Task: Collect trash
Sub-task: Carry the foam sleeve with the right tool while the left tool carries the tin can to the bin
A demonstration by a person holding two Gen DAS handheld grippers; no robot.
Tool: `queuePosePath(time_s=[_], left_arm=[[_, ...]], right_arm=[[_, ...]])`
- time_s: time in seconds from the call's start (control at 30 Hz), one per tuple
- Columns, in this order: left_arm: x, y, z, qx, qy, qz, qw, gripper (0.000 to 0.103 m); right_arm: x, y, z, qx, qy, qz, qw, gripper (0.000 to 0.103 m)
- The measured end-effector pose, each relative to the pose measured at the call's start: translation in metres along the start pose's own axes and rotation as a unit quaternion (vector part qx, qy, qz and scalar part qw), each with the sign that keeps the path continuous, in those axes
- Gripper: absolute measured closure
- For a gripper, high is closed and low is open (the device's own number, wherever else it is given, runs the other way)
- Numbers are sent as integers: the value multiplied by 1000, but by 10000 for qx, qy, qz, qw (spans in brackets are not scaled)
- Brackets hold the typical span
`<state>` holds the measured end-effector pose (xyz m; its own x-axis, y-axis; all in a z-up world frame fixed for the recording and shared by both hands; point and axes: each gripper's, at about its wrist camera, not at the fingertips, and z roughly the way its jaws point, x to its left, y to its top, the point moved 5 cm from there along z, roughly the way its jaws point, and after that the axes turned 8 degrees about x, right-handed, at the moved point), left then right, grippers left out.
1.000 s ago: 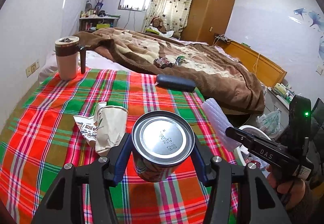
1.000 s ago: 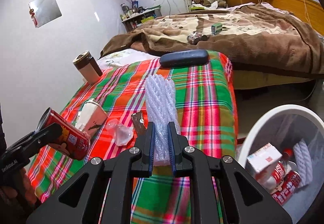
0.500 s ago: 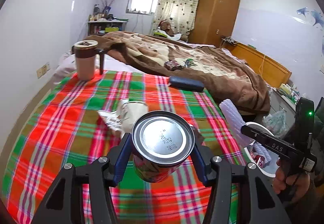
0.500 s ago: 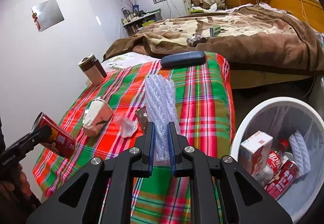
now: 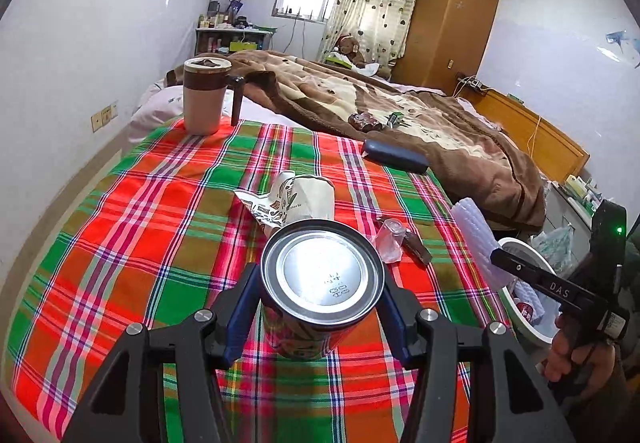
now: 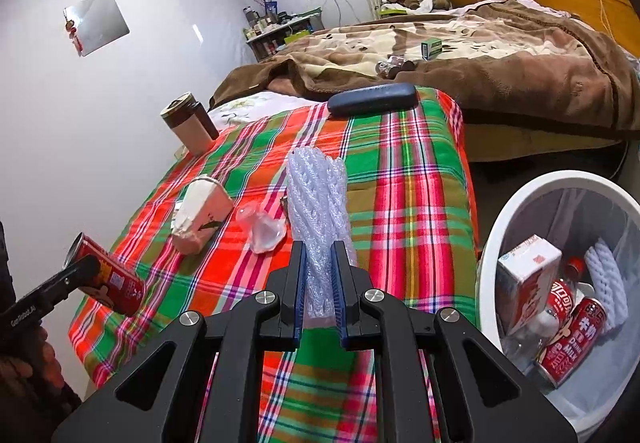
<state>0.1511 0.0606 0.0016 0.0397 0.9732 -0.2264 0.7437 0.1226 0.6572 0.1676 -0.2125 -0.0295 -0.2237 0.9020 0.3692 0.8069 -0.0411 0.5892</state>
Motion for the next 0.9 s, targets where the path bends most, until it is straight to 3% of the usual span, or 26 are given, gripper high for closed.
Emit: queuePosePath(time_s=[0.33, 0.9], left_arm=[[-31, 1, 1, 42, -313, 197, 9993, 47], [-164, 16, 18, 157, -1215, 1110, 9862, 47]], right_arm=[[-12, -7, -23, -151, -84, 142, 9997, 90], [-68, -14, -78, -573, -548, 566, 9952, 90]])
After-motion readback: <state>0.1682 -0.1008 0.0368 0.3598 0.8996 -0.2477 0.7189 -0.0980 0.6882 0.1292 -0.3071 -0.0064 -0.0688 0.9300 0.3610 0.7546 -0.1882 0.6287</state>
